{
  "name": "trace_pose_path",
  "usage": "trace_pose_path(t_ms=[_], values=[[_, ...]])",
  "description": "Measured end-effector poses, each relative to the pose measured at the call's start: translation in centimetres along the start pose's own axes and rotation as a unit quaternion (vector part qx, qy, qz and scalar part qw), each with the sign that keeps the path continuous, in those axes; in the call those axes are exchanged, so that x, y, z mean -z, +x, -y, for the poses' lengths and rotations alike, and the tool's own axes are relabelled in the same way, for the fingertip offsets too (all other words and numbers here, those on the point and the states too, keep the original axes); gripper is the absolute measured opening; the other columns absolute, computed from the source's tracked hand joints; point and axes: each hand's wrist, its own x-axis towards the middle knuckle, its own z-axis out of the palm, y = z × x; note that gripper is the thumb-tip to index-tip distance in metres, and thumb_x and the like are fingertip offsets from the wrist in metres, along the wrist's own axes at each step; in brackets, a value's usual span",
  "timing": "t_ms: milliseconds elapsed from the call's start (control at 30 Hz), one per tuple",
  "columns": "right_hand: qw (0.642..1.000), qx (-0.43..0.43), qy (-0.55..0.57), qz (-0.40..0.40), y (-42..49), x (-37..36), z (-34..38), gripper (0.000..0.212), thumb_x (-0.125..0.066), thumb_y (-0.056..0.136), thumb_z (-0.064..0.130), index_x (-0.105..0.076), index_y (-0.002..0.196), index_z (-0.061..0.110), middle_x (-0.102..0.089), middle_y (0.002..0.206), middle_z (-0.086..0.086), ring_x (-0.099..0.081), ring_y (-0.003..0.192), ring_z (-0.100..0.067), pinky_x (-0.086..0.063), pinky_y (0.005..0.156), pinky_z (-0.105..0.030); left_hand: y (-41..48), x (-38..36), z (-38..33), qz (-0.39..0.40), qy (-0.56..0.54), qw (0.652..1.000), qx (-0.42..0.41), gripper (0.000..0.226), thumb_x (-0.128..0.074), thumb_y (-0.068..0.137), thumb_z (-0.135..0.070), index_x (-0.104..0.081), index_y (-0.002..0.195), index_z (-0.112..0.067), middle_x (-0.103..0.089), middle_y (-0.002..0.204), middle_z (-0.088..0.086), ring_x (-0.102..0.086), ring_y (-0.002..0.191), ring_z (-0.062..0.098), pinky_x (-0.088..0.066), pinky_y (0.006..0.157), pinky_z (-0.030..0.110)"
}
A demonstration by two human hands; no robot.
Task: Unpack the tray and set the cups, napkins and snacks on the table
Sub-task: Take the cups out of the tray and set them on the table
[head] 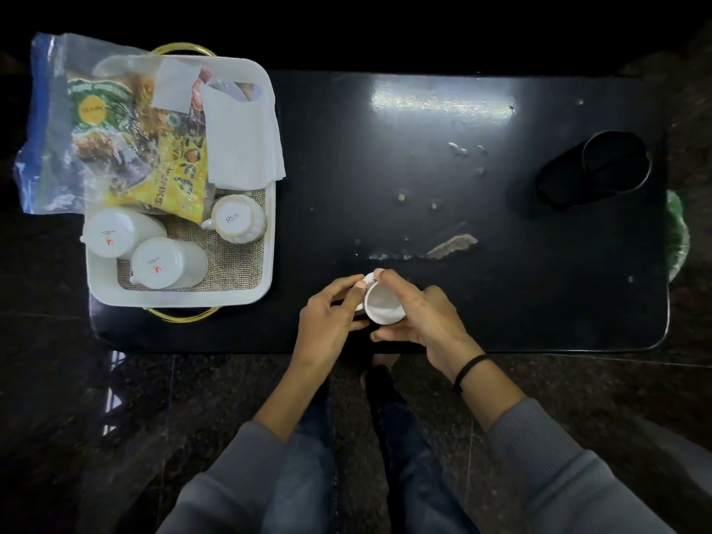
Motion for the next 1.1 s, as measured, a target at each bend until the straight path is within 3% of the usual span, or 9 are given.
trace_pose_path(t_ms=[167,333,500,567,633,733,867,1000,1100], values=[[1.0,-0.001,-0.018,-0.009,0.3,-0.3,0.6,0.077,-0.076,0.077,0.064,-0.06,0.124,0.006,-0.076,0.102,-0.014,-0.08,0.066,-0.031,-0.067,0.074,-0.038,0.5,-0.1,-0.2,-0.018,0.045,0.999,-0.014,0.028,-0.058,0.101,-0.03,-0.071,0.124,-0.021,-0.071,0.119,0.002,-0.074,0.098,0.008,-0.064,0.077,0.029],[0.998,-0.005,-0.061,-0.016,0.6,-0.1,1.2,0.085,-0.072,0.076,0.072,-0.057,0.125,0.004,-0.076,0.101,-0.016,-0.079,0.062,-0.028,-0.066,0.063,-0.032,1.1,0.0,-0.2,-0.023,0.066,0.997,-0.019,0.027,-0.054,0.102,-0.025,-0.071,0.123,-0.02,-0.07,0.119,0.002,-0.073,0.096,0.008,-0.064,0.076,0.027],[0.982,0.027,-0.176,-0.059,0.5,0.3,2.1,0.08,-0.062,0.082,0.075,-0.057,0.118,0.004,-0.075,0.096,-0.016,-0.077,0.054,-0.023,-0.067,0.063,-0.033,1.6,0.5,-0.4,-0.015,0.128,0.991,-0.024,0.027,-0.052,0.103,-0.027,-0.071,0.121,-0.02,-0.071,0.117,0.001,-0.072,0.096,0.01,-0.064,0.072,0.028],[0.961,0.05,-0.26,-0.084,0.4,0.3,2.7,0.077,-0.054,0.085,0.077,-0.063,0.111,0.005,-0.076,0.094,-0.014,-0.076,0.051,-0.019,-0.063,0.054,-0.027,1.6,0.7,-0.8,-0.016,0.19,0.981,-0.038,0.027,-0.051,0.103,-0.032,-0.069,0.121,-0.023,-0.071,0.115,0.0,-0.071,0.097,0.015,-0.063,0.08,0.04],[0.921,0.084,-0.363,-0.112,0.4,0.0,3.2,0.078,-0.043,0.087,0.081,-0.067,0.099,0.008,-0.076,0.092,-0.012,-0.077,0.058,-0.021,-0.06,0.058,-0.029,1.4,1.1,-1.2,-0.031,0.267,0.962,-0.055,0.027,-0.049,0.102,-0.038,-0.065,0.12,-0.027,-0.07,0.113,-0.004,-0.071,0.097,0.019,-0.058,0.087,0.046],[0.844,0.133,-0.493,-0.165,0.3,-0.7,4.0,0.08,-0.033,0.09,0.081,-0.067,0.107,0.011,-0.07,0.109,-0.012,-0.069,0.098,-0.033,-0.053,0.082,-0.041,1.1,2.1,-2.4,-0.079,0.342,0.933,-0.075,0.025,-0.045,0.101,-0.045,-0.063,0.113,-0.033,-0.069,0.109,-0.011,-0.069,0.092,0.018,-0.055,0.085,0.046],[0.781,0.22,-0.549,-0.2,0.1,-2.5,5.2,0.069,-0.038,0.097,0.07,-0.063,0.116,0.009,-0.064,0.12,-0.012,-0.061,0.113,-0.036,-0.04,0.075,-0.041,1.5,4.8,-4.4,-0.156,0.339,0.921,-0.115,0.021,-0.047,0.101,-0.04,-0.065,0.106,-0.03,-0.069,0.099,-0.014,-0.065,0.082,0.014,-0.052,0.073,0.037],[0.785,0.306,-0.517,-0.15,0.5,-5.4,6.7,0.05,-0.048,0.101,0.055,-0.065,0.101,0.008,-0.066,0.108,-0.012,-0.057,0.112,-0.033,-0.05,0.083,-0.041,1.8,8.0,-6.1,-0.209,0.295,0.92,-0.148,0.011,-0.056,0.096,-0.035,-0.066,0.101,-0.033,-0.064,0.086,-0.017,-0.057,0.071,0.004,-0.042,0.066,0.028],[0.791,0.365,-0.481,-0.101,1.1,-8.7,8.1,0.032,-0.058,0.099,0.044,-0.063,0.096,0.013,-0.068,0.103,-0.007,-0.058,0.107,-0.029,-0.046,0.08,-0.034,2.2,10.1,-6.8,-0.254,0.329,0.888,-0.195,0.021,-0.061,0.093,-0.025,-0.065,0.114,-0.025,-0.064,0.106,-0.008,-0.058,0.095,0.016,-0.049,0.078,0.036]])
